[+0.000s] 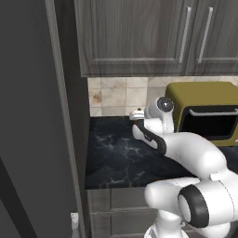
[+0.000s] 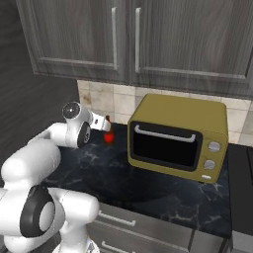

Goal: Place the beers on the top shelf of the fridge to keep them out of children's reach, and place the mushroom on lower shelves for easy access.

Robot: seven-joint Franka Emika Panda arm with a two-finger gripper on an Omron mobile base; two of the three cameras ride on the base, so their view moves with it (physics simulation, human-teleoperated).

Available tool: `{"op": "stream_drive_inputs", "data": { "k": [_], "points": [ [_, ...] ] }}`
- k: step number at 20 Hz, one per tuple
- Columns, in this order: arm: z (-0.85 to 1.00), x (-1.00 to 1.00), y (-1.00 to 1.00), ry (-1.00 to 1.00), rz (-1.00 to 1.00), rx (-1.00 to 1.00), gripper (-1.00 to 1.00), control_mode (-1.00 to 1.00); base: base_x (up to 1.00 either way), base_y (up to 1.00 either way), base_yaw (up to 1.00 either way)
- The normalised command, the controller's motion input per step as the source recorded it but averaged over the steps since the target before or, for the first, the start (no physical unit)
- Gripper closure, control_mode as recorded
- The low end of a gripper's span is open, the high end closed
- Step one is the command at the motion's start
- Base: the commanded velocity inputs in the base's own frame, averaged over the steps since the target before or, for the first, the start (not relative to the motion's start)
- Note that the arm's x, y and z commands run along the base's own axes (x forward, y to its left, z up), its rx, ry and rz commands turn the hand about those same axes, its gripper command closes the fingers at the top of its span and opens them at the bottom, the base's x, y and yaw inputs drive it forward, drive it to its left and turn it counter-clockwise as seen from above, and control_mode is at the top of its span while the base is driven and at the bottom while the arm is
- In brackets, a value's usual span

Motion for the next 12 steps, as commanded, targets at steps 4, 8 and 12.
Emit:
{"op": "stream_drive_inputs", "data": {
  "k": [4,8,12],
  "points": [
    [-0.24,0.31,0.00,0.00,0.00,0.00,-1.00,-1.00,0.00,0.00,0.00],
    [-0.24,0.31,0.00,0.00,0.00,0.00,-1.00,-1.00,0.00,0.00,0.00],
    [-0.26,0.32,0.00,0.00,0.00,0.00,-1.00,-1.00,0.00,0.00,0.00]
  ]
}}
